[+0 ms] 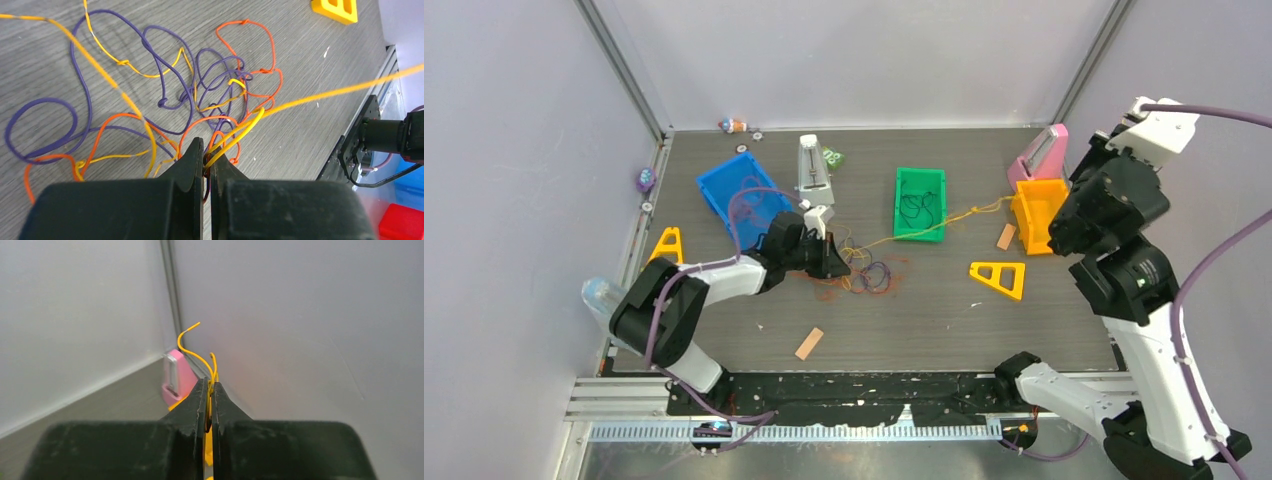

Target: Untangle the cables

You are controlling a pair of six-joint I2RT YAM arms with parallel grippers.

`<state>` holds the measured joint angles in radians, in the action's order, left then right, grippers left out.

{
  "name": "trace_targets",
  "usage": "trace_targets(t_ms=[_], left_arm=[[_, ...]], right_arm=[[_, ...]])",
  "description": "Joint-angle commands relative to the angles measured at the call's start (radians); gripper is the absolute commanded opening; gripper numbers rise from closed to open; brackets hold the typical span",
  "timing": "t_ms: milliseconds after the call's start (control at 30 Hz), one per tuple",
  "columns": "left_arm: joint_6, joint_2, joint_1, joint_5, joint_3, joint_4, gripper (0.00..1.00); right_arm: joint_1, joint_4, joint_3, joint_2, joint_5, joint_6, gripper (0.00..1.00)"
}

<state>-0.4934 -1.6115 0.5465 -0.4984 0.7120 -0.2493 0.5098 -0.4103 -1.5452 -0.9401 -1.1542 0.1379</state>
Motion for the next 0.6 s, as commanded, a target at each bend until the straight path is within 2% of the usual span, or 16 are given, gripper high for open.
trace_targets(t_ms=[0,133,267,333,367,400,433,467,567], left_arm=[[0.005,0.109,-0.007,0.047,-0.039,-0.097,0.01],[0.021,0.174,-0.007,0.076,-0.08,-0.128,0.02],[0.034,0.247,-0.007,0.096,-0.128,-0.178,0.0],[0.04,0.269,-0.006,0.088,-0.143,-0.2,0.0],[0.043,0.273,-0.006,0.074,-0.145,-0.207,0.0],[0.043,0.274,-0.005,0.062,-0.144,-0.21,0.0],[0.043,0.272,-0.004,0.05,-0.144,-0.217,0.0],[0.042,0.269,-0.002,0.039,-0.142,-0.223,0.0],[0.043,0.257,0.007,0.017,-0.13,-0.226,0.0]], right_arm=[[-0.072,-0.145,0.043,-0.02,-0.014,-0.085,0.05],[-0.159,-0.288,0.095,-0.021,0.09,-0.311,0.05],[-0.227,-0.384,0.175,-0.008,0.261,-0.463,0.07],[-0.234,-0.413,0.234,0.001,0.335,-0.506,0.29],[-0.234,-0.418,0.276,0.013,0.383,-0.512,0.67],[-0.234,-0.422,0.316,0.02,0.407,-0.514,0.95],[-0.234,-0.417,0.337,0.035,0.475,-0.505,1.0],[-0.234,-0.392,0.382,0.042,0.598,-0.452,0.97],[-0.233,-0.326,0.455,0.061,0.887,-0.358,0.96]])
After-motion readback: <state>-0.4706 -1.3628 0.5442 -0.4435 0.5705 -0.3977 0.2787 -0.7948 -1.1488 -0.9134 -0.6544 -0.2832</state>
